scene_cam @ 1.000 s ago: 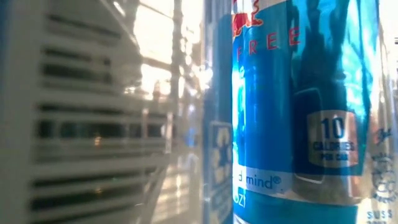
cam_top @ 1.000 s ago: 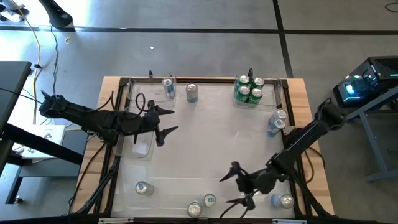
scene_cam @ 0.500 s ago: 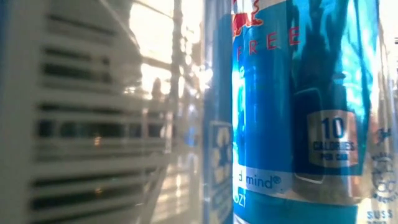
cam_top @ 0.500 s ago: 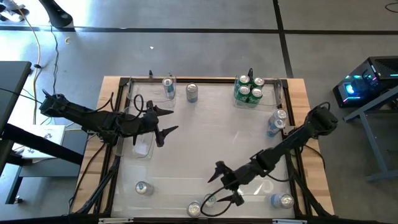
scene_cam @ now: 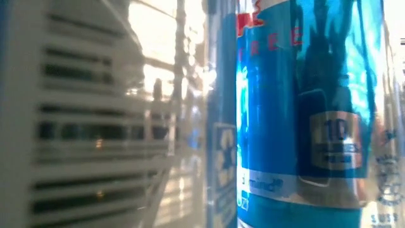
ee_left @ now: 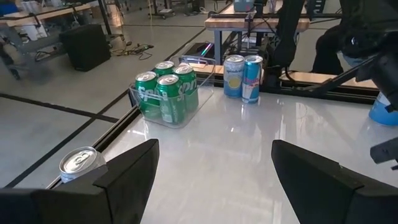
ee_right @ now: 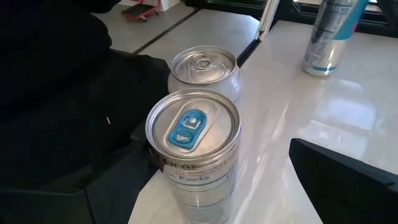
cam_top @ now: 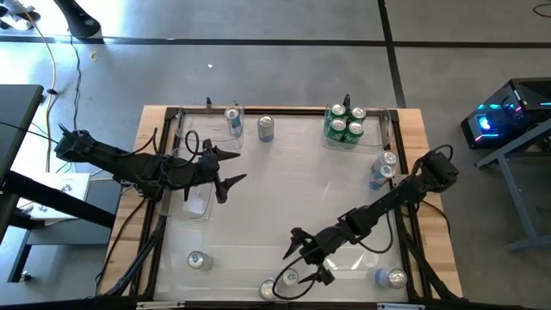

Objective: Sort soda cans
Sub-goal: Put the top left blue soda can into the top left transparent bin

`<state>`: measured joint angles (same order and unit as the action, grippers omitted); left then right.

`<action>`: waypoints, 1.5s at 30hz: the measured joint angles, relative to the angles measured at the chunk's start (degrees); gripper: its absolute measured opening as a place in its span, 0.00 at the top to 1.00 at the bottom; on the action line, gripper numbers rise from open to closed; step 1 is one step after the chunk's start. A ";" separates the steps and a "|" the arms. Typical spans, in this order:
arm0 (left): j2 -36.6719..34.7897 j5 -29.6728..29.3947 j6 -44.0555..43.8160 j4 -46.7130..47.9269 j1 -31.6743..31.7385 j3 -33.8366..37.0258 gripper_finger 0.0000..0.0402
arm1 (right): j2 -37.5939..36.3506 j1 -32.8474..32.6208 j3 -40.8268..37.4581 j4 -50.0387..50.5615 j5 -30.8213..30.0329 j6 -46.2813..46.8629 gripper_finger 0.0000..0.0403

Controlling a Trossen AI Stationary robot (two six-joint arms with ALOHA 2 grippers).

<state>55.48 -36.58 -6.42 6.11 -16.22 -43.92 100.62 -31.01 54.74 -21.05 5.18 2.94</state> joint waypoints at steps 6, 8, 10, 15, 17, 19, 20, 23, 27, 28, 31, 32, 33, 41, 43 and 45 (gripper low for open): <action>0.00 -0.02 -0.83 -0.35 -0.01 0.02 0.23 | 2.54 -0.58 0.00 -3.70 0.55 0.03 0.04; 0.00 -0.04 -1.01 -0.35 -0.01 0.02 0.23 | 3.39 -0.90 0.00 -3.94 -0.95 0.58 0.04; 0.00 -0.07 -1.01 -0.38 -0.01 0.02 0.23 | 4.23 -1.02 0.00 -3.92 -1.97 1.33 0.04; 0.00 -0.11 -0.98 -0.39 -0.01 0.02 0.23 | 4.92 -1.46 -0.01 -4.91 -4.88 0.55 0.04; 0.00 -0.13 -1.01 -0.39 0.01 0.02 0.23 | 4.94 -1.71 -0.02 -6.34 -6.18 -0.71 0.04; 0.00 -0.15 -1.01 -0.39 -0.01 0.02 0.23 | 4.94 -2.02 -0.02 -8.29 -7.46 -1.80 0.04; 0.00 -0.15 -1.01 -0.39 0.01 0.02 0.23 | 4.93 -2.14 -0.02 -9.00 -8.10 -1.92 0.04; 0.00 -0.15 -1.01 -0.39 -0.01 0.02 0.23 | 4.94 -2.16 -0.02 -9.22 -8.16 -1.95 0.04; 0.00 -0.15 -0.98 -0.37 -0.01 0.02 0.23 | 4.94 -2.12 -0.02 -9.65 -8.19 -1.95 0.04; 0.00 -0.15 -1.00 -0.37 0.00 0.02 0.23 | 4.93 -2.14 -0.02 -9.81 -8.19 -1.97 0.04; 0.00 -0.15 -1.02 -0.37 -0.01 0.02 0.23 | 4.92 -2.12 -0.02 -10.62 -8.21 -2.81 0.04; 0.00 -0.15 -1.08 -0.37 0.01 0.02 0.23 | 4.92 -2.12 -0.02 -10.78 -8.20 -3.06 0.04; 0.00 -0.15 -1.32 -0.35 0.01 0.02 0.23 | 4.92 -2.14 -0.02 -10.87 -8.21 -3.23 0.04; 0.00 -0.14 -2.09 -0.04 -0.01 0.02 0.23 | 4.92 -2.14 -0.02 -10.81 -7.90 -2.99 0.08; 0.00 -0.14 -2.36 -0.04 -0.01 0.02 0.23 | 4.92 -2.14 -0.02 -10.47 -7.50 -3.24 0.11; 0.00 -0.13 -2.38 -0.01 0.01 0.02 0.23 | 4.91 -2.14 -0.02 -10.09 -7.25 -3.59 0.15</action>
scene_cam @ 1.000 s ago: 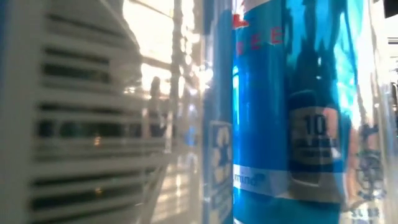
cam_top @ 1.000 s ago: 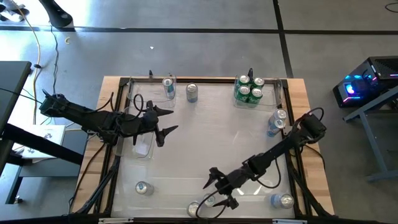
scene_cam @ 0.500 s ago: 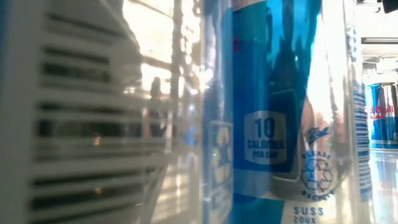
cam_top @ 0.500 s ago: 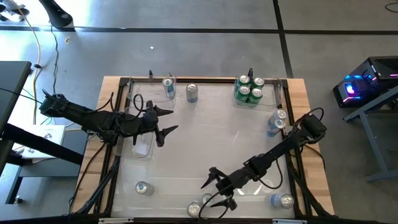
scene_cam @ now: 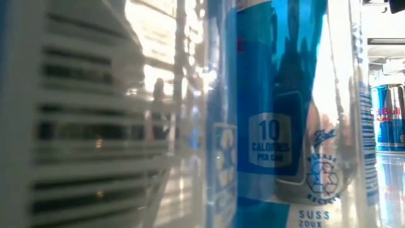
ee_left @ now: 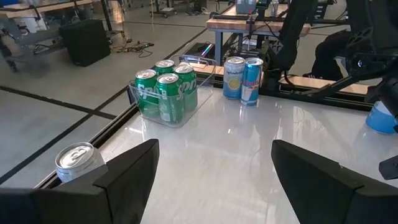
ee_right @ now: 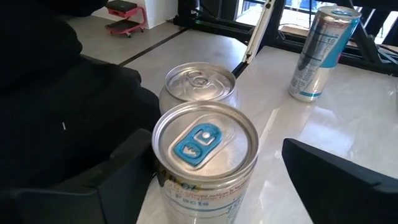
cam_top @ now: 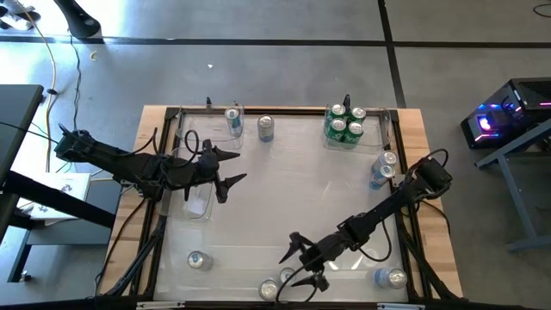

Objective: Sort soda cans
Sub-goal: Put the top left blue soda can into the top left transparent bin

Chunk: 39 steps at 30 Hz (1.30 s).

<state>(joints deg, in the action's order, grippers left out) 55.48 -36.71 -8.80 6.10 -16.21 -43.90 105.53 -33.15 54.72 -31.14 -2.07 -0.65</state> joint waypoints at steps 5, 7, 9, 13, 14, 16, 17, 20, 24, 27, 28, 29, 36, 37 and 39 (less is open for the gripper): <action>0.00 0.00 -0.04 0.04 -0.02 0.00 0.23 | -0.03 0.15 0.00 0.68 1.46 -0.76 0.22; 0.00 0.00 -0.04 0.07 -0.02 0.00 0.23 | -0.03 0.15 0.00 0.56 1.40 -0.89 0.24; 0.00 0.00 -0.04 0.07 0.00 0.00 0.23 | -0.03 0.13 0.00 0.34 0.36 -0.87 0.26; 0.00 0.00 -0.04 0.07 -0.02 0.00 0.23 | -0.05 0.15 0.00 -0.20 -1.36 -0.90 0.31; 0.00 0.00 -0.04 0.08 0.01 0.00 0.23 | -0.05 0.18 0.00 -0.41 -1.45 -1.09 0.33; 0.00 -0.01 0.22 0.07 -0.06 0.00 0.23 | -0.31 0.26 -0.05 -0.38 -2.36 -2.17 0.36; 0.00 -0.02 0.61 0.07 -0.21 0.00 0.23 | -0.60 0.26 -0.07 -0.03 -2.88 -2.44 0.38; 0.00 -0.98 1.39 0.05 -0.74 0.00 0.23 | -1.81 0.54 -0.09 0.11 -3.76 -3.35 0.41; 0.00 -2.68 1.97 0.12 -1.74 0.00 0.23 | -2.23 0.71 -0.09 0.25 -3.96 -2.81 0.42; 0.00 -4.35 2.57 0.09 -2.72 0.00 0.23 | -2.18 0.63 -0.09 0.43 -5.50 -3.05 0.42; 0.00 -5.01 2.88 0.12 -3.09 0.00 0.23 | -2.20 0.57 -0.09 0.15 -6.59 -3.67 0.42; 0.00 -5.87 2.93 0.14 -3.47 0.00 0.23 | -2.40 0.57 -0.09 0.19 -7.99 -4.66 0.42; -0.82 -11.59 2.95 2.49 -6.36 -0.02 0.23 | -7.58 5.57 -0.07 0.60 -11.39 -13.78 0.43; -1.03 -12.18 2.60 3.22 -6.72 -0.02 0.23 | -8.16 7.22 -0.07 0.41 -11.00 -14.78 0.43; -1.54 -12.98 1.49 4.50 -7.16 -0.02 0.23 | -8.58 11.30 -0.07 -0.21 -9.97 -15.83 0.43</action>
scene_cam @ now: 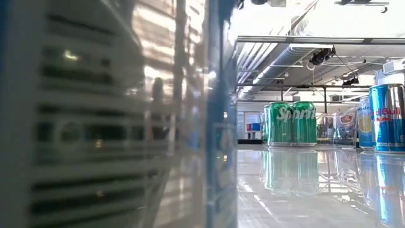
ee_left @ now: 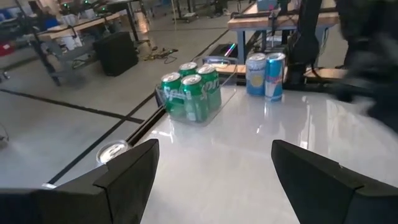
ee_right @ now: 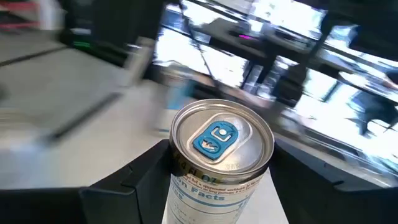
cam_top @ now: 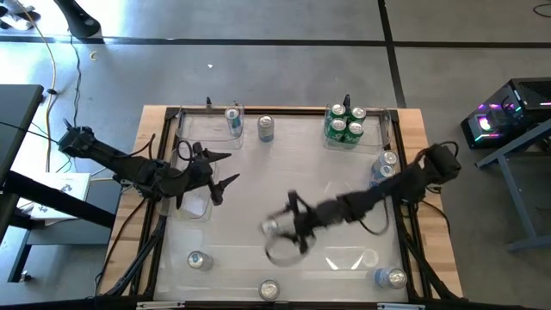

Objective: Sort soda cans
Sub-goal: Put the top left blue soda can into the top left transparent bin

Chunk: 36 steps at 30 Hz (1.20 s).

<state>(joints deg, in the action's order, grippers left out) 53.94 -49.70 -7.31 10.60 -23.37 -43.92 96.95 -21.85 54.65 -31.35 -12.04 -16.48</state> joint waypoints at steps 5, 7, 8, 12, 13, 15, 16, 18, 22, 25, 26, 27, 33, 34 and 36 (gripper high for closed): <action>-1.21 1.34 -1.48 7.09 -0.38 0.00 0.23 | 0.82 12.52 0.02 -2.78 1.50 6.26 0.43; -1.41 1.50 -2.67 9.61 -0.22 0.00 0.23 | 1.47 17.04 0.02 -2.90 1.49 11.09 0.43; -1.41 1.49 -2.96 10.78 -0.08 0.00 0.23 | 1.97 19.07 0.02 -3.11 1.38 13.41 0.43; -1.41 1.45 -5.50 16.13 0.74 0.34 0.23 | 4.42 24.46 0.02 -5.97 2.17 20.23 0.43; -1.67 1.37 -5.87 15.81 1.09 1.22 0.23 | 5.09 25.25 0.04 -6.19 2.94 21.12 0.43; -2.88 1.76 -6.01 13.24 1.93 4.39 0.23 | 6.32 26.37 0.04 -5.57 4.06 21.70 0.43; -3.74 2.55 -6.03 11.42 2.52 6.40 0.23 | 6.92 26.65 0.02 -5.28 4.05 21.62 0.43; -5.76 4.19 -6.03 6.97 3.83 10.75 0.23 | 7.29 26.99 0.02 -4.62 4.07 20.43 0.43; -9.14 2.57 -6.08 -1.83 5.65 20.03 0.23 | 7.34 27.23 0.04 -3.10 4.16 19.09 0.43; -10.53 1.34 -5.30 -9.47 7.34 24.38 0.23 | 7.43 27.23 0.02 -0.65 4.05 17.39 0.43; -10.81 1.40 -4.61 -11.87 7.80 25.05 0.23 | 7.43 27.23 0.02 -0.32 3.95 16.58 0.43; -11.06 1.67 -3.82 -13.58 8.18 25.48 0.23 | 7.43 27.23 0.02 -0.09 3.70 16.37 0.43; -11.18 2.14 3.32 -25.10 9.62 25.55 0.23 | 7.43 27.23 0.04 2.72 4.53 15.55 0.43; -11.18 1.10 3.88 -26.48 9.81 25.55 0.23 | 7.41 27.21 0.08 3.21 4.62 15.11 0.43; -11.20 -0.32 5.14 -27.90 10.31 25.55 0.23 | 7.61 26.95 0.16 3.51 4.66 13.87 0.43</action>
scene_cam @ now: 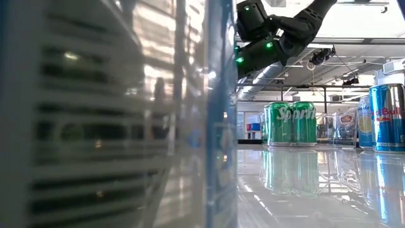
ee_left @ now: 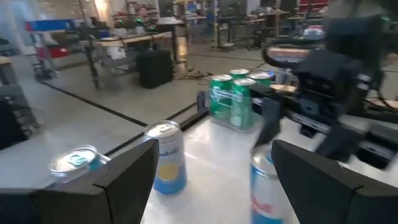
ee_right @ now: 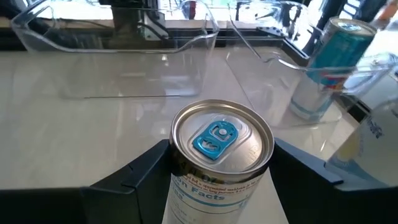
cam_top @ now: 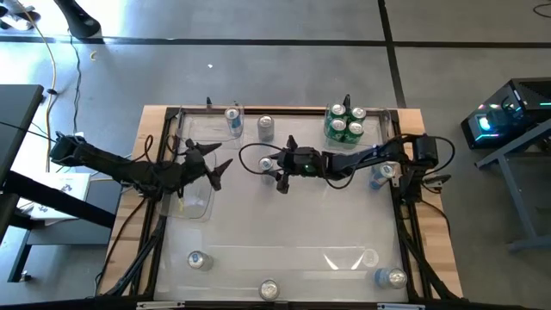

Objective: Sort soda cans
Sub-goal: Put the top left blue soda can into the top left transparent bin

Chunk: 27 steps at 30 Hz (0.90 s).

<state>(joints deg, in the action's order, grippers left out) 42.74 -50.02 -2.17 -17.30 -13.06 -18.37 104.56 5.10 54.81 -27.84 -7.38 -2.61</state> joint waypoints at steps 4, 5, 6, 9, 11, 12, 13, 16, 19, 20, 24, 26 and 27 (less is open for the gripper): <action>0.04 -0.05 0.56 -0.05 0.86 0.00 0.23 | 0.54 0.00 0.06 -0.44 0.07 -0.90 0.43; 0.04 -0.03 0.22 -0.04 0.83 0.00 0.23 | 0.54 0.00 0.06 -0.16 0.40 -0.90 0.43; 0.04 0.15 0.02 -0.09 0.83 0.00 0.23 | 0.54 0.00 0.06 -0.07 0.80 -0.91 0.42; 0.04 1.22 -0.18 -0.20 0.83 0.00 0.23 | 0.56 0.28 0.06 0.11 3.02 -0.24 0.40; 0.06 1.76 -0.57 -0.20 0.83 0.00 0.23 | 0.59 0.48 0.06 0.25 5.18 0.60 0.38; 0.05 2.02 -0.59 -0.20 0.83 0.00 0.23 | 0.61 0.63 0.04 0.56 6.49 0.67 0.38; 0.06 2.27 -0.59 -0.18 0.83 0.00 0.23 | 0.63 0.79 0.04 0.80 7.75 0.99 0.37; 0.06 2.53 -0.57 -0.18 0.83 0.00 0.23 | 0.75 1.09 -0.05 2.59 11.10 2.02 0.33; 0.08 3.23 -0.27 0.12 0.83 0.00 0.23 | 1.15 1.47 -0.28 4.40 14.54 2.39 0.30; 0.08 3.57 -0.28 0.46 0.83 0.00 0.23 | 1.09 1.49 -0.29 4.44 15.08 2.40 0.29; 0.08 4.38 -0.56 1.13 0.83 0.00 0.23 | 0.95 1.49 -0.22 6.53 15.07 1.41 0.27; 0.16 5.89 -0.57 1.15 0.77 0.00 0.23 | 0.98 1.49 -0.22 6.88 13.55 0.79 0.26; 0.30 7.06 -0.56 1.10 0.69 -0.01 0.23 | 0.95 1.51 -0.22 6.86 12.85 0.19 0.26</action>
<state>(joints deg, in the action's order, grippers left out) 43.05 -42.96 -2.74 -16.19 -12.37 -18.38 105.51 6.61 54.59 -20.98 5.47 -2.42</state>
